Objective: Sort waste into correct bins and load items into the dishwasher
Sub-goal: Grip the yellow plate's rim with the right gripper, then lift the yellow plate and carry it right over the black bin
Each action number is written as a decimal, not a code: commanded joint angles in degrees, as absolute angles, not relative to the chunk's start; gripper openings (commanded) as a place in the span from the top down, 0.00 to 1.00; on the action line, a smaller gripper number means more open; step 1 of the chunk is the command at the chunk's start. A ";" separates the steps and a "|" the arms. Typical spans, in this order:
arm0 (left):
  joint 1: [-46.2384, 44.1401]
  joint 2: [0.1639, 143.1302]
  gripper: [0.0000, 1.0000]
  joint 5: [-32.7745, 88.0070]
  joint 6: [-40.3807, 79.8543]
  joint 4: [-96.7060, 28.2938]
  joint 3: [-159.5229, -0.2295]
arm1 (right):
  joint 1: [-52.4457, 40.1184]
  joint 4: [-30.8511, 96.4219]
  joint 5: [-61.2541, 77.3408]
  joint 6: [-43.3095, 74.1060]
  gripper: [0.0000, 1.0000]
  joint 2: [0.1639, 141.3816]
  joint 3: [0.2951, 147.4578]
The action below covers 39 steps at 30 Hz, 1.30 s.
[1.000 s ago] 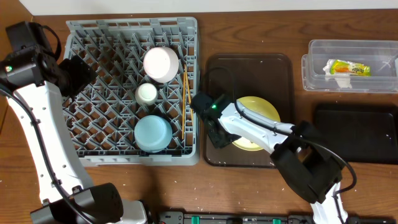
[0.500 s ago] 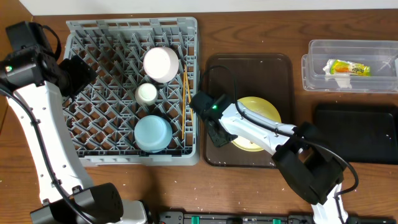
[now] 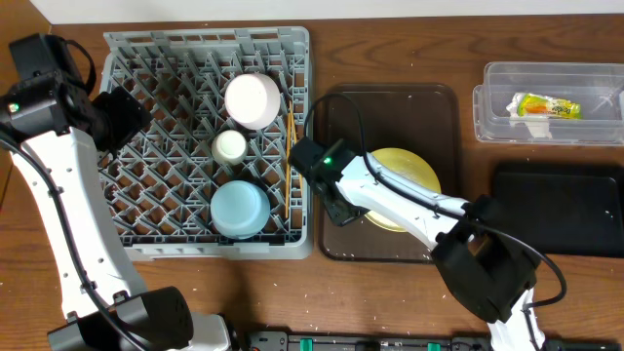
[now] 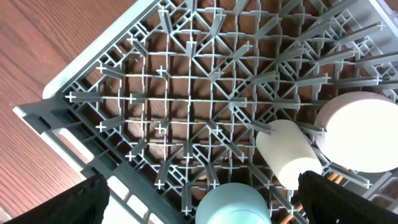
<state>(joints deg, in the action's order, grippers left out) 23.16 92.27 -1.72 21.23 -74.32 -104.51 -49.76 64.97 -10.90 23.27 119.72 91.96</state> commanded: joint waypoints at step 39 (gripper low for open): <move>23.35 92.42 0.02 -2.20 21.74 -74.35 -104.97 | -35.33 85.10 -23.70 52.45 0.99 113.78 102.80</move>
